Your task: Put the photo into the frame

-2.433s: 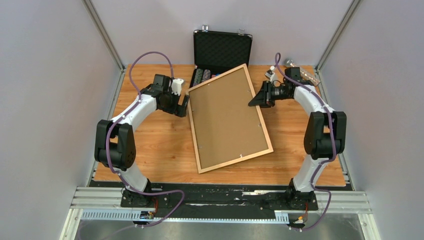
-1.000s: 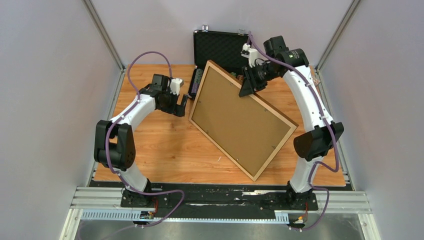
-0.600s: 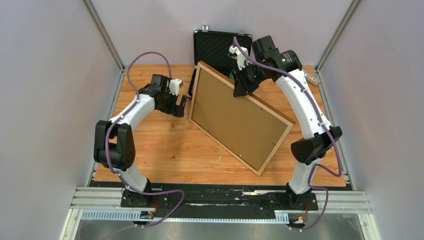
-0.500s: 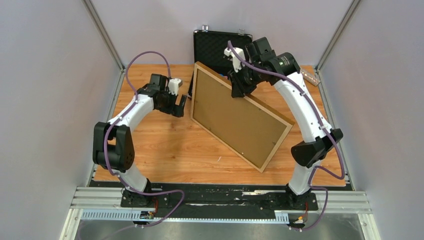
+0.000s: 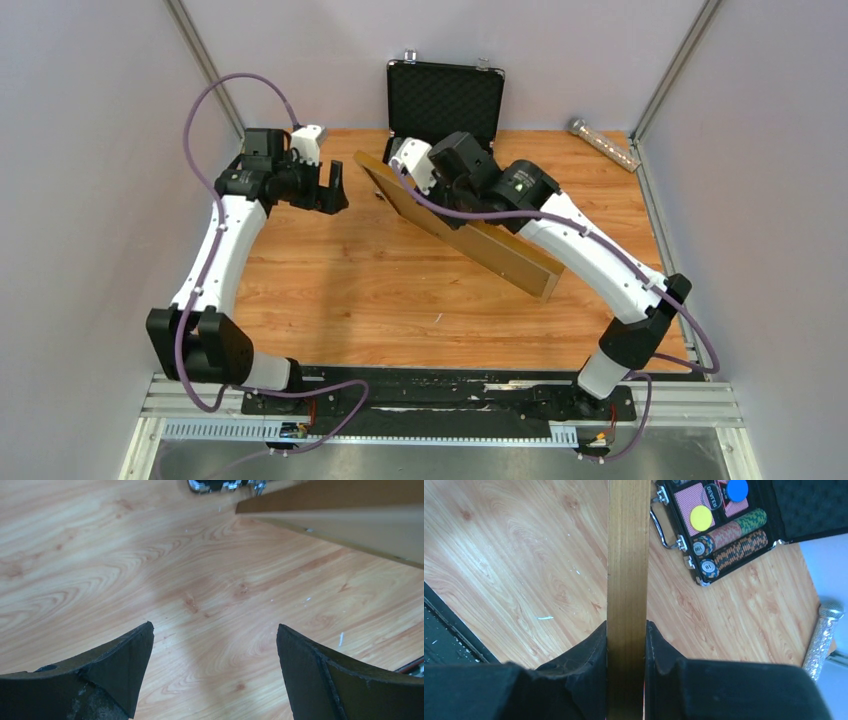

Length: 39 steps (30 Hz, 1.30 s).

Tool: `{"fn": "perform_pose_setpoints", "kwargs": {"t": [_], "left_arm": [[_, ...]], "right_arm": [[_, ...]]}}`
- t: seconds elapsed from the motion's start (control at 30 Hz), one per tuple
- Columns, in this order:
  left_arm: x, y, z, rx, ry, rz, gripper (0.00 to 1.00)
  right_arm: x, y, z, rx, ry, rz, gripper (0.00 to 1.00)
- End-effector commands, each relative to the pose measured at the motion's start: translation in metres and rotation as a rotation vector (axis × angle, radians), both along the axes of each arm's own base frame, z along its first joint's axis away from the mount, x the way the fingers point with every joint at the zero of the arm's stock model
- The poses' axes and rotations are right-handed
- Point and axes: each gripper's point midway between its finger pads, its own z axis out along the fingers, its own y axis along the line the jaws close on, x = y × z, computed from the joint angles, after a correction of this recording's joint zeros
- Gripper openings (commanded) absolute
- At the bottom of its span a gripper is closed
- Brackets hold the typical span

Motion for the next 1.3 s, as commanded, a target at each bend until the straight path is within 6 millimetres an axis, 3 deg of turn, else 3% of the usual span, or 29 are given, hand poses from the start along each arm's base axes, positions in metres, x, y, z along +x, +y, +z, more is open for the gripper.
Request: {"fn": "perform_pose_setpoints", "kwargs": {"t": [0.0,0.3,0.63,0.83,1.07,1.27], "left_arm": [[-0.022,-0.005,0.055,-0.072,-0.063,-0.015,1.00],[-0.034,0.009,0.096,-0.043,-0.111,0.020,1.00],[-0.024,0.028,0.127,0.019,-0.140,0.082,1.00],[-0.017,0.023,0.121,-0.010,-0.114,0.078,1.00],[-0.004,0.029,0.103,0.052,-0.085,0.058,1.00],[0.004,0.030,0.084,0.065,-0.041,0.047,1.00]], "right_arm": [[-0.004,0.016,0.014,0.046,-0.124,0.004,0.03],[-0.049,0.047,-0.052,-0.044,-0.078,0.140,0.03],[-0.097,0.041,-0.102,-0.054,-0.004,0.239,0.03],[-0.113,0.028,-0.130,-0.015,0.012,0.261,0.07],[-0.105,0.009,-0.174,-0.102,-0.210,0.247,0.10],[-0.118,-0.004,-0.216,-0.202,-0.306,0.315,0.14]]}}
